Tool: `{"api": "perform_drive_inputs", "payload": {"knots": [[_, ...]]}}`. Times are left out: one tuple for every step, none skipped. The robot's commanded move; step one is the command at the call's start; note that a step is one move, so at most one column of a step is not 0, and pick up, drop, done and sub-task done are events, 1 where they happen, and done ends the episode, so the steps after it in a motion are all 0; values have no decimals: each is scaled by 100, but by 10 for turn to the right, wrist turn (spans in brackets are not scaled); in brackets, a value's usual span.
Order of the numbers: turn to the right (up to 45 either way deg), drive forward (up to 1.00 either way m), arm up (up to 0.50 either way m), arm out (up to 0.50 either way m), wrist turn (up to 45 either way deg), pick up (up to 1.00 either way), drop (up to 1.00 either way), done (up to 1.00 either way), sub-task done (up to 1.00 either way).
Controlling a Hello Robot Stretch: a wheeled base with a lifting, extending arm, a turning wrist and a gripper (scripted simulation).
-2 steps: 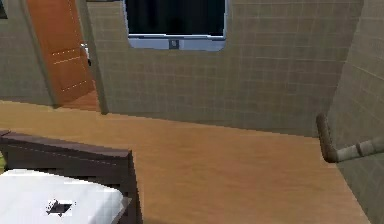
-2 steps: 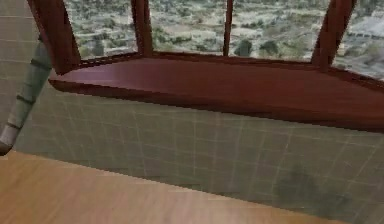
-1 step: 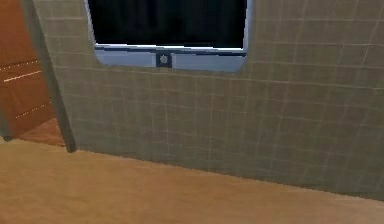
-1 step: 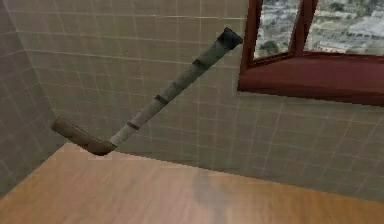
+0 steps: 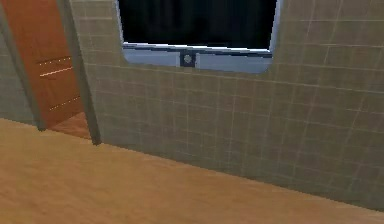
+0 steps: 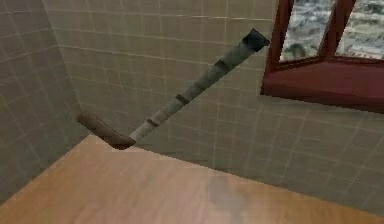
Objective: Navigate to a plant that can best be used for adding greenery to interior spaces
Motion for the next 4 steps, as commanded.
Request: {"api": "perform_drive_inputs", "payload": {"knots": [[0,10,0,0,0,0,0,0,0],[150,0,0,0,0,0,0,0,0],[0,75,0,0,0,0,0,0,0],[-450,0,0,0,0,0,0,0,0]]}}
